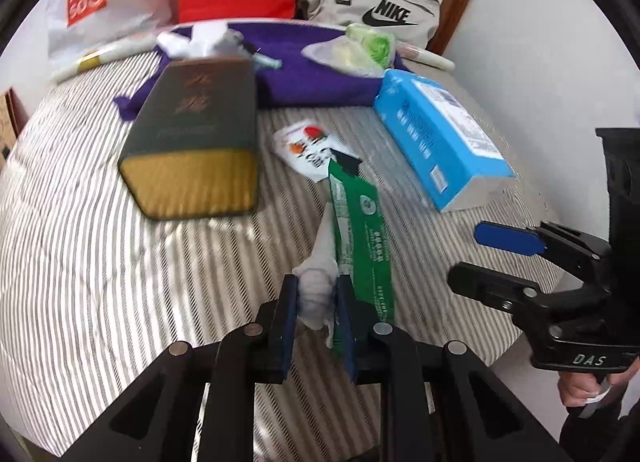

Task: Organize soft objects

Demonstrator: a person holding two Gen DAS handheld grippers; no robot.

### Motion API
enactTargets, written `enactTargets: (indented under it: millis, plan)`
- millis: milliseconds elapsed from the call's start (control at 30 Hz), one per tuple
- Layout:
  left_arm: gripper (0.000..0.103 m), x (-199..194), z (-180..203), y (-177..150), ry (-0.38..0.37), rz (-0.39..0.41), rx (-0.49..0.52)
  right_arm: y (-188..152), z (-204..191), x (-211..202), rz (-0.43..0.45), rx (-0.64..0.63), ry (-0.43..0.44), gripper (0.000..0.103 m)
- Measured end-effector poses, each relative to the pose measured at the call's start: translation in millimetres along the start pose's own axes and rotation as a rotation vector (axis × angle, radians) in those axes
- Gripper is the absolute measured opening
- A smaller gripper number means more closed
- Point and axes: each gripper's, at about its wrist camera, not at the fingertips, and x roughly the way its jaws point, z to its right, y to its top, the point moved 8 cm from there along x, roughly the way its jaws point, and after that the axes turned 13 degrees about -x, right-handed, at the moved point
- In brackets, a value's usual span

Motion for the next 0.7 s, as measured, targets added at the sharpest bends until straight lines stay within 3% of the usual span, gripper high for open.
enactTargets:
  millis: [100,267,333,367,700]
  plan:
    - [0.021,-1,-16,-3,-0.01,-0.003,-0.044,2,-12,11,-0.022,-0.018,0.012,0.063]
    - [0.023,-2,-28,-5,-0.015,0.015,-0.039,5,-22,20,-0.043,-0.038,0.016,0.063]
    - [0.019,-5,-29,-4,-0.018,0.026,-0.031,8,-25,23,-0.046,-0.04,0.014,0.063]
    - [0.014,-7,-30,-2,-0.013,0.042,-0.029,9,-25,23,-0.047,-0.039,0.013,0.063]
    - [0.014,-32,-69,4,0.096,0.094,-0.031,26,-40,42,-0.058,-0.008,0.039,0.063]
